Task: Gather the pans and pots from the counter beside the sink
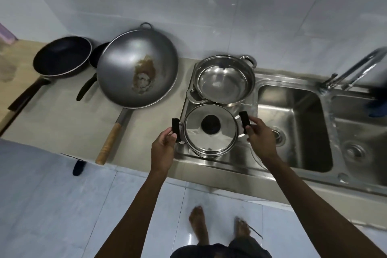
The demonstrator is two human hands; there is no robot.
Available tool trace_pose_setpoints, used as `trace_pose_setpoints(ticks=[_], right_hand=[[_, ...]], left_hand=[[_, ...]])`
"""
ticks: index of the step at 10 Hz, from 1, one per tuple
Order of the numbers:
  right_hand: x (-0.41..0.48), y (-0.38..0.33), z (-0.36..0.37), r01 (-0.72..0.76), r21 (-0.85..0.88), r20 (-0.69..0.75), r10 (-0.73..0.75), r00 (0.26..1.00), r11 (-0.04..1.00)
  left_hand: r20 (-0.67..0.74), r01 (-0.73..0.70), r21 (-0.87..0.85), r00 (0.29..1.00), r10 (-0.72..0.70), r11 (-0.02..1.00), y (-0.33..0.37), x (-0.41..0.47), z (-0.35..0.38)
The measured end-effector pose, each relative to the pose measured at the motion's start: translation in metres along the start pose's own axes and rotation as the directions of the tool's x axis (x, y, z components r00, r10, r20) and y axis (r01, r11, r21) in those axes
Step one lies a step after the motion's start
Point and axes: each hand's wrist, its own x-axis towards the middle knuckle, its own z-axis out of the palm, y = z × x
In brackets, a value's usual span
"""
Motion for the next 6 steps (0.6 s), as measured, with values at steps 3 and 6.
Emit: trace_pose_setpoints(ticks=[3,6], right_hand=[[-0.017,0.014,-0.036,0.082,-0.136,0.122,-0.065,0.99,0.987],[-0.061,0.058,-0.167,0.333,-0.234,0.118,-0.313,0.942,0.913]], left_hand=[[-0.039,0.009,0.139,0.999,-0.004,0.99,-0.008,-0.034,0.014],[-0.076,-0.331,0.555,0.893,0.443,0.763,0.031,-0.147,0.123]])
